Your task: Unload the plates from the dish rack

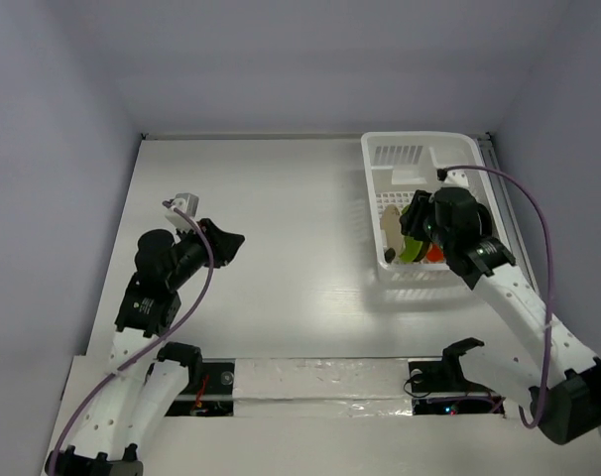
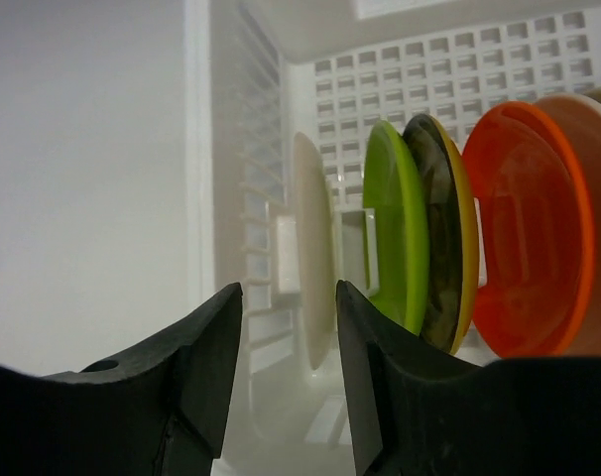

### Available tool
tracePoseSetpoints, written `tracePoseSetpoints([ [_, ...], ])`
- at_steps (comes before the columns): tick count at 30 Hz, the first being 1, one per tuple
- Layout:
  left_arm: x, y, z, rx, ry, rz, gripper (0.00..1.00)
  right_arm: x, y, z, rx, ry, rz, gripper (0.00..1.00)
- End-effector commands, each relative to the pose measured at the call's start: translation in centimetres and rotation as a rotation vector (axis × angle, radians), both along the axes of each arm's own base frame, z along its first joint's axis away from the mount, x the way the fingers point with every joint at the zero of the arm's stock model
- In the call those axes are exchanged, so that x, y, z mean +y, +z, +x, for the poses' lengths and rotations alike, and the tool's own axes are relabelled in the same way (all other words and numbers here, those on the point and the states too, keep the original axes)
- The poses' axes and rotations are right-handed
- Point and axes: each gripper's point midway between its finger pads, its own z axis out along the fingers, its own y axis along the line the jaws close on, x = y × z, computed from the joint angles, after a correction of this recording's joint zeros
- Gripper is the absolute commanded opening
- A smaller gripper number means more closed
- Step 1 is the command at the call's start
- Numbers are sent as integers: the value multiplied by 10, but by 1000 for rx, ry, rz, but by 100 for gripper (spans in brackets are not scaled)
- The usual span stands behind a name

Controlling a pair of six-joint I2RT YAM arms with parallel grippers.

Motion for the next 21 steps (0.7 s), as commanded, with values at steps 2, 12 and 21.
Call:
tracePoseSetpoints([
  [2, 2, 11, 0, -60, 12, -18, 29, -10, 8, 33, -24, -105, -55, 48],
  [12, 1, 14, -4, -78, 2, -27, 37, -5, -34, 59, 82, -131, -112, 39],
  [21, 3, 19, -5, -93, 13, -28, 38, 4, -22, 62, 73, -172, -257, 11],
])
